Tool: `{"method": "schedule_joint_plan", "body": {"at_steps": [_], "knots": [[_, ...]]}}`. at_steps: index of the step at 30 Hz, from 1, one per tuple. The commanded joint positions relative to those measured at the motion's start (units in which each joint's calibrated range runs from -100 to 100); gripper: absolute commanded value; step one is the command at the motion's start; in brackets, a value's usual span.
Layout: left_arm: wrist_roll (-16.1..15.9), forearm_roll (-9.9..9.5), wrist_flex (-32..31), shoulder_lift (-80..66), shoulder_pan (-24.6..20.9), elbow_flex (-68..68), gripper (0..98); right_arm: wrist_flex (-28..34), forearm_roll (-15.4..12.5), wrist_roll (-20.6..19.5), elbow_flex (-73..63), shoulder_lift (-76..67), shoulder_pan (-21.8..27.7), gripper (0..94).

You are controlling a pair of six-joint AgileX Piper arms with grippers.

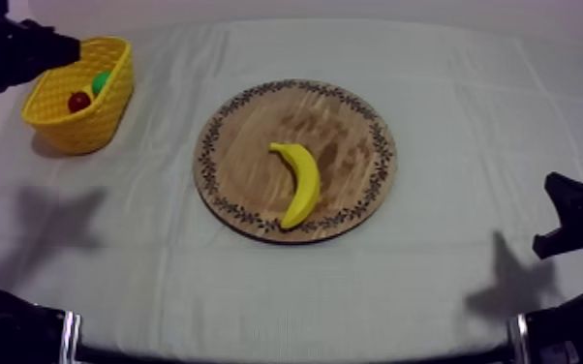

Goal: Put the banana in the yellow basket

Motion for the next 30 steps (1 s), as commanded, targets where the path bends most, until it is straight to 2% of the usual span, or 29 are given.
{"method": "schedule_joint_plan", "body": {"at_steps": [1, 13, 22, 24, 27, 30], "knots": [[0.9, 0.00, 0.7, 5.7, 1.8, -2.2, 1.4, -0.2, 0.0, 0.0, 0.0, 0.0, -0.1, 0.3], [6.7, 0.53, 5.6, 26.1, 10.3, -13.1, 0.1, -0.2, 0.0, 0.0, 0.0, 0.0, -0.1, 0.3], [9.1, 5.43, 9.9, 37.6, 11.7, -18.0, 1.5, -0.2, 0.0, 0.0, 0.0, 0.0, -0.1, 0.3], [9.5, 6.27, 10.4, 39.6, 11.8, -19.2, 6.8, -0.2, 0.0, 0.0, 0.0, 0.0, -0.1, 0.3], [10.2, 7.09, 10.7, 42.1, 12.0, -21.4, 19.9, -0.2, 0.0, 0.0, 0.0, 0.0, -0.1, 0.3], [10.8, 7.38, 10.9, 44.2, 12.3, -23.9, 37.4, -0.2, 0.0, 0.0, 0.0, 0.0, -0.1, 0.3]]}}
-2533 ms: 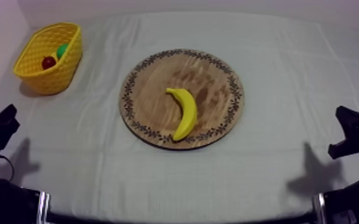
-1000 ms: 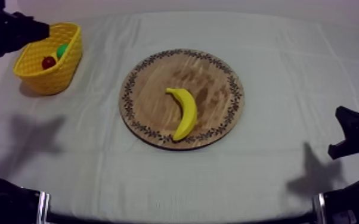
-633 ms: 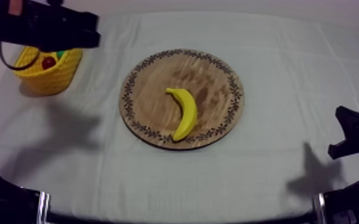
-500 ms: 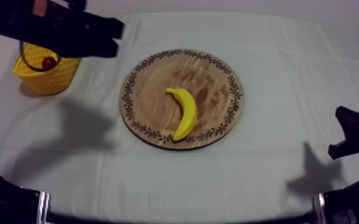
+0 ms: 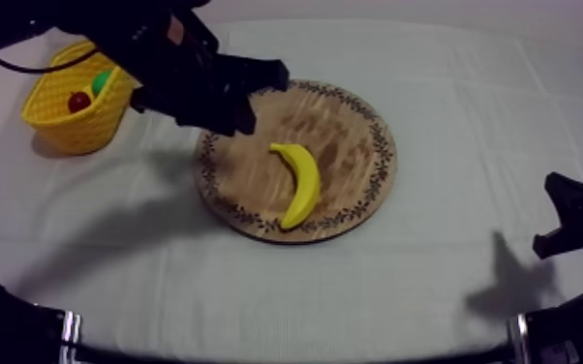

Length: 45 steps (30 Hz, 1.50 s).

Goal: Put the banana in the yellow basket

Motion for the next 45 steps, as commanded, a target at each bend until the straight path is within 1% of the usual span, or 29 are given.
{"method": "schedule_joint_plan", "body": {"at_steps": [1, 4, 6, 9, 11, 21, 25, 35, 41, 45], "knots": [[0.4, 0.09, 0.1, 1.5, 0.2, -1.7, 44.3, 0.0, 0.0, 0.0, 0.0, 0.0, 0.0, 0.3], [0.9, 0.53, 0.9, 3.5, 0.5, -3.9, 65.0, 0.0, 0.0, 0.0, 0.0, 0.0, 0.0, 0.3], [0.8, 1.27, 1.6, 4.8, 0.3, -5.1, 75.5, 0.0, 0.0, 0.0, 0.0, 0.0, 0.0, 0.3], [0.3, 2.37, 1.7, 7.0, -0.1, -6.3, 86.5, 0.0, 0.0, 0.0, 0.0, 0.0, 0.0, 0.3], [0.1, 2.74, 1.3, 8.7, -0.1, -7.1, 89.3, 0.0, 0.0, 0.0, 0.0, 0.0, 0.0, 0.3], [-0.5, 4.08, 0.4, 19.4, 1.3, -11.0, 91.8, 0.0, 0.0, 0.0, 0.0, 0.0, 0.0, 0.3], [-0.8, 4.39, 0.3, 23.6, 1.7, -12.7, 90.6, 0.0, 0.0, 0.0, 0.0, 0.0, 0.0, 0.3], [-3.3, 5.73, 0.3, 33.2, 1.5, -16.6, 88.1, 0.0, 0.0, 0.0, 0.0, 0.0, 0.0, 0.3], [-3.8, 6.04, 1.3, 37.6, 1.2, -20.2, 82.9, 0.0, 0.0, 0.6, 0.0, 0.0, 0.0, 0.3], [-3.8, 6.09, 1.9, 39.4, 1.0, -21.4, 74.3, 0.0, 0.0, 0.6, 0.0, 0.0, 0.0, 0.3]]}}
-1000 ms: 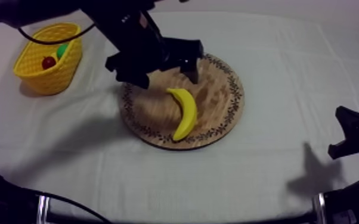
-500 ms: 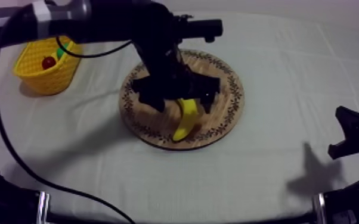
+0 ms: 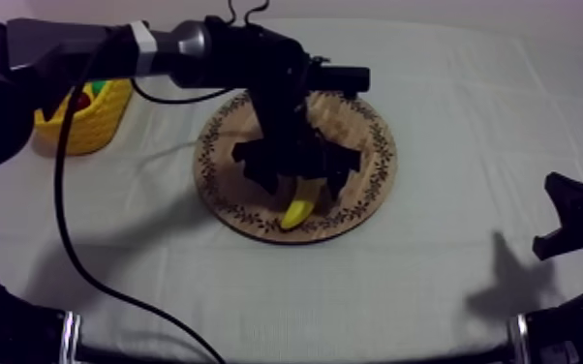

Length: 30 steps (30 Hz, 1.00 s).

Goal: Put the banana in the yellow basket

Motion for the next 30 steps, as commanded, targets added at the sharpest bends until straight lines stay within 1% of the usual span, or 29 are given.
{"method": "schedule_joint_plan", "body": {"at_steps": [1, 7, 12, 16, 19, 25, 30], "knots": [[0.2, -0.06, 0.2, 0.5, 0.0, -0.3, 70.5, 0.0, 0.0, -0.3, 0.0, 0.0, 0.0, 0.3], [0.4, -0.33, 2.7, 2.4, 0.0, -3.1, 46.8, 0.0, 0.0, -1.3, 0.0, 0.0, 0.0, 0.3], [0.2, -0.14, 4.6, 3.5, 0.0, -4.5, 32.8, 0.0, 0.0, -1.7, 0.0, 0.0, 0.0, 0.3], [0.3, -0.73, 6.2, 3.2, -0.2, -5.7, 21.4, 0.0, 0.0, -2.1, 0.0, 0.0, 0.0, 0.3], [0.9, -2.08, 7.3, 1.2, -0.5, -6.3, 18.3, 0.0, 0.0, -2.5, 0.0, 0.0, 0.0, 0.3], [2.7, -5.79, 9.7, -8.3, -1.8, -5.1, 16.8, 0.0, 0.0, -2.1, 0.0, 0.0, 0.0, 0.3], [3.7, -8.90, 14.4, -18.6, -3.2, -4.5, 17.0, 0.0, 0.0, -1.8, 0.0, 0.0, 0.0, 0.3]]}}
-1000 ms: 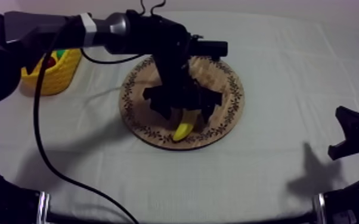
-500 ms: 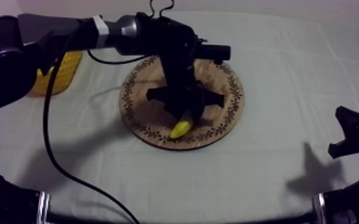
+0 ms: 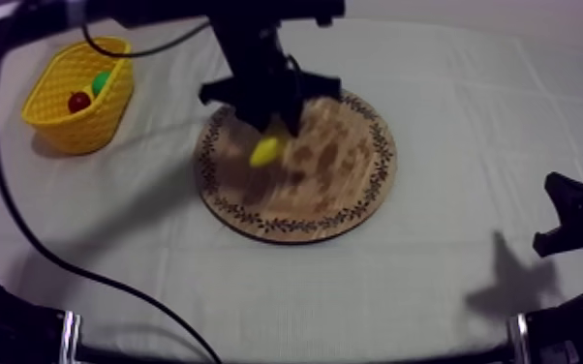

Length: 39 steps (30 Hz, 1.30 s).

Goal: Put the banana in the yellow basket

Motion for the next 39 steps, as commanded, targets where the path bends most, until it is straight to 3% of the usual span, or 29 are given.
{"method": "schedule_joint_plan", "body": {"at_steps": [1, 7, 15, 23, 32, 39], "knots": [[0.3, -1.77, 2.6, -7.5, -0.5, -0.5, 17.0, 0.0, 0.0, 0.1, 0.0, 0.0, 0.0, 0.3], [-1.2, -5.76, 8.1, -18.1, -3.2, -3.8, 18.9, 0.0, 0.0, 0.3, 0.0, 0.0, 0.0, 0.3], [-6.0, -7.53, 10.9, -27.1, -10.0, -5.1, 19.1, 0.0, 0.0, 0.4, 0.0, 0.0, 0.0, 0.3], [-10.7, -8.18, 7.9, -28.7, -18.3, 1.0, 19.1, 0.0, 0.0, 0.5, 0.0, 0.0, 0.0, 0.3], [-13.4, -7.60, 2.2, -25.9, -26.9, 4.2, 20.1, 0.0, 0.0, 0.5, 0.0, 0.0, 0.0, 0.3], [-14.4, -7.09, -0.3, -21.3, -30.4, 6.1, 26.3, 0.0, 0.0, 0.6, 0.0, 0.0, 0.0, 0.3]]}}
